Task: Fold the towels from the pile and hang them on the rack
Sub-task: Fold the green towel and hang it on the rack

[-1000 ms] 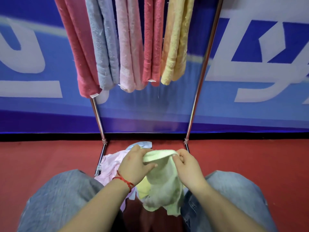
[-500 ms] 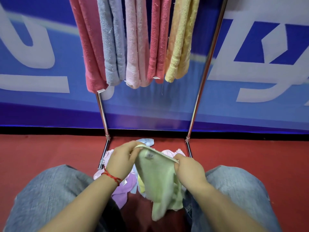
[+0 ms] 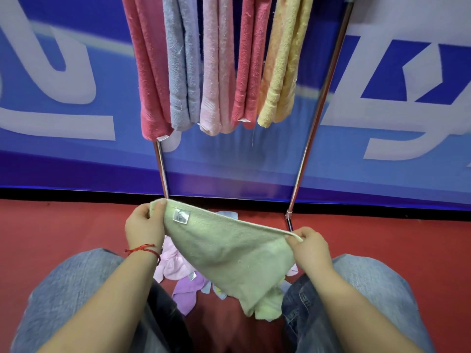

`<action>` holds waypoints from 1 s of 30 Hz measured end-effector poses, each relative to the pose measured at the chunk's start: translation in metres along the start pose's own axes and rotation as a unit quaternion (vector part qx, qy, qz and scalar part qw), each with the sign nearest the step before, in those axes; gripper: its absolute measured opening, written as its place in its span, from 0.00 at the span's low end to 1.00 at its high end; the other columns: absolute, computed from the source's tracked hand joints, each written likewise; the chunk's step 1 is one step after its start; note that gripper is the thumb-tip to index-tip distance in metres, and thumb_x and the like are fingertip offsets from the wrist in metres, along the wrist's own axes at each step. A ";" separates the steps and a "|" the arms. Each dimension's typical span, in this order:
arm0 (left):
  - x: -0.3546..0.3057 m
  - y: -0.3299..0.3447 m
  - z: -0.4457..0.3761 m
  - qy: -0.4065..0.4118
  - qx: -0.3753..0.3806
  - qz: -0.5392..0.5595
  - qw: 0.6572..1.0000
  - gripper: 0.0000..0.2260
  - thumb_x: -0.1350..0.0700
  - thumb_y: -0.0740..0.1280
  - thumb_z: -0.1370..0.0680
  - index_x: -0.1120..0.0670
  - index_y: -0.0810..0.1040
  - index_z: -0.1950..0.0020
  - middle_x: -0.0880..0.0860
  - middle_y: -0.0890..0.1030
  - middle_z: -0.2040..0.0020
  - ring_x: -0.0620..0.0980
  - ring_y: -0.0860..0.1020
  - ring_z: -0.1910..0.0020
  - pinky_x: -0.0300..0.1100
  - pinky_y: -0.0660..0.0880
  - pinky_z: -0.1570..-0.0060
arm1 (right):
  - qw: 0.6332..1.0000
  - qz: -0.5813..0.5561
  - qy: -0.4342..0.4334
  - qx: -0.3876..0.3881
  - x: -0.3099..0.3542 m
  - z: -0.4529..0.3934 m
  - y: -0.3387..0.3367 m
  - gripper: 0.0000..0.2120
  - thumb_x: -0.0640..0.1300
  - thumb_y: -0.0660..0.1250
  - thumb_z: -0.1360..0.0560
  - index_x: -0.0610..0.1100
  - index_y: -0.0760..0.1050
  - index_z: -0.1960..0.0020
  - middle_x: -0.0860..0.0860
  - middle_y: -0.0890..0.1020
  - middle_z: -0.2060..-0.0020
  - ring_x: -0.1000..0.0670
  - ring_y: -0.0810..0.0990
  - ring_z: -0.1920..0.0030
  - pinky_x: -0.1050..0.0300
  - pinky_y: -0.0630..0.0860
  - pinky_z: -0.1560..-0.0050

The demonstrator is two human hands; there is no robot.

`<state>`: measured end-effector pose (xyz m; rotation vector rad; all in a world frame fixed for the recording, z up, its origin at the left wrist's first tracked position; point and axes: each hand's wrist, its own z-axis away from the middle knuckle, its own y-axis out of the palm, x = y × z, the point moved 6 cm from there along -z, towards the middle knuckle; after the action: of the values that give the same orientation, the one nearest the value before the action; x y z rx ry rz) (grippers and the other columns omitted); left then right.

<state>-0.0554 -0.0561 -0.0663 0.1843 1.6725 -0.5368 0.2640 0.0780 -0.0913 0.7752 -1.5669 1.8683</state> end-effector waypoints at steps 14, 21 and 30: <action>0.023 0.083 0.051 -0.227 0.259 0.188 0.920 0.08 0.58 0.63 0.22 0.57 0.79 0.58 0.51 0.80 0.71 0.44 0.77 0.72 0.38 0.76 0.64 | 0.914 -0.354 0.118 0.157 0.031 0.028 0.035 0.08 0.41 0.66 0.24 0.44 0.75 0.62 0.51 0.77 0.66 0.55 0.75 0.67 0.63 0.73 0.68; 0.011 0.127 0.088 -0.126 0.395 0.119 0.902 0.10 0.57 0.63 0.21 0.61 0.78 0.59 0.57 0.75 0.63 0.52 0.72 0.61 0.46 0.74 0.50 | 0.903 -0.396 0.122 0.110 0.024 0.026 0.051 0.12 0.33 0.69 0.27 0.42 0.69 0.48 0.49 0.77 0.59 0.52 0.78 0.65 0.63 0.77 0.65; 0.012 0.138 0.086 -0.092 0.383 0.109 0.913 0.07 0.61 0.65 0.23 0.58 0.82 0.58 0.49 0.81 0.66 0.47 0.76 0.62 0.47 0.75 0.49 | 0.854 -0.450 0.103 0.240 0.020 0.016 0.054 0.12 0.29 0.60 0.24 0.39 0.78 0.47 0.44 0.84 0.55 0.50 0.84 0.53 0.59 0.80 0.49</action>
<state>0.0763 0.0249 -0.1181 0.8549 1.1652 -0.9859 0.2115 0.0556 -0.1099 1.2041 -0.4095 1.5121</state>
